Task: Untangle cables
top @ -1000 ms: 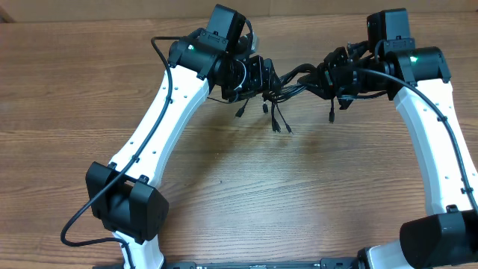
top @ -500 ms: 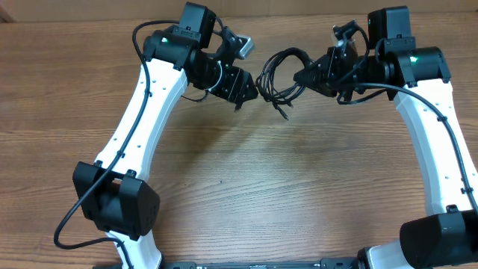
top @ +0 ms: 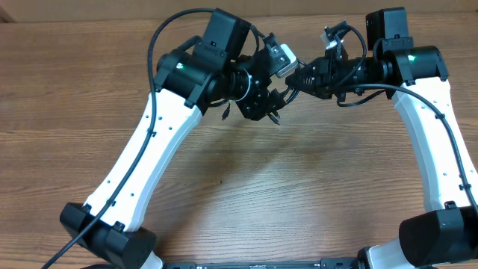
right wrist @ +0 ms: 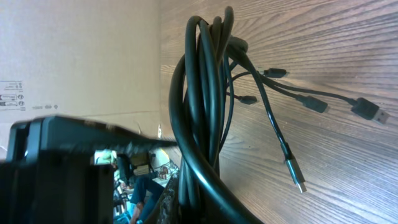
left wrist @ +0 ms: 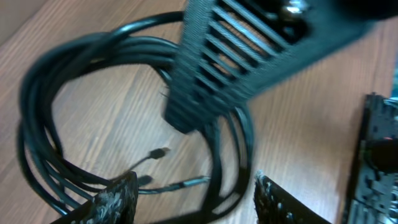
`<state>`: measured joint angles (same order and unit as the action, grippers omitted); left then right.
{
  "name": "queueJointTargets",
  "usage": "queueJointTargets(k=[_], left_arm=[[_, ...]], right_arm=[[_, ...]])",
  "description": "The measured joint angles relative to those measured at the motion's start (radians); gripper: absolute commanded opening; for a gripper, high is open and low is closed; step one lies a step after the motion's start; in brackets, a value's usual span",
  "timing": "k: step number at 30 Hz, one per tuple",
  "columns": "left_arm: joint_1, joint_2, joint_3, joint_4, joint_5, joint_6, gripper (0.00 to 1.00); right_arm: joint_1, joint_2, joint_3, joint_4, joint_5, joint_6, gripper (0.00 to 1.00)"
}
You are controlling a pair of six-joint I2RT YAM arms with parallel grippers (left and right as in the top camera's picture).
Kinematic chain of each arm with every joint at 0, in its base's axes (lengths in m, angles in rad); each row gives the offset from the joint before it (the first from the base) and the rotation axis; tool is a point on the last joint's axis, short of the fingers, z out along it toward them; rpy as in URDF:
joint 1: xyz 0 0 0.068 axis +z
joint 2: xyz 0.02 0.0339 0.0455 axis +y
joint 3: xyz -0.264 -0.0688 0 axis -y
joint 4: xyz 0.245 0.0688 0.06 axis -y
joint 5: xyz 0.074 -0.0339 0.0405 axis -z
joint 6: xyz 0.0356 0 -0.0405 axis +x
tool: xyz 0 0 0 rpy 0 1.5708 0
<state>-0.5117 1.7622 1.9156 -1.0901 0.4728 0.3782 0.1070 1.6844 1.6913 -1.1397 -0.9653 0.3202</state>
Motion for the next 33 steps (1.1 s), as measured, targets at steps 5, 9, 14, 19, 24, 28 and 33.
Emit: queueJointTargets(k=[5,9,14,19,24,28,33], left_arm=[[0.001,0.016,0.000,0.006,-0.060,0.010,0.58],[0.001,0.037,0.000,0.000,-0.075,0.014,0.56],[0.001,0.067,0.000,-0.015,-0.078,0.015,0.50],[0.001,0.071,-0.014,-0.005,-0.077,0.019,0.37],[0.001,0.071,-0.026,0.052,-0.078,-0.004,0.38],[0.001,0.071,-0.027,0.060,-0.077,-0.034,0.08],[0.001,0.073,-0.027,0.080,-0.079,-0.070,0.04]], right_arm=[[0.000,0.002,0.000,0.000,-0.003,-0.003,0.04],[0.000,0.006,0.000,0.002,-0.002,-0.006,0.04],[0.000,0.008,0.000,0.000,-0.002,-0.007,0.04],[0.000,0.008,0.000,0.001,-0.002,-0.015,0.04],[-0.001,0.008,0.000,0.007,-0.005,-0.022,0.04],[-0.001,0.008,0.000,0.013,-0.011,-0.029,0.04],[-0.001,0.008,0.000,0.020,-0.042,-0.042,0.04]])
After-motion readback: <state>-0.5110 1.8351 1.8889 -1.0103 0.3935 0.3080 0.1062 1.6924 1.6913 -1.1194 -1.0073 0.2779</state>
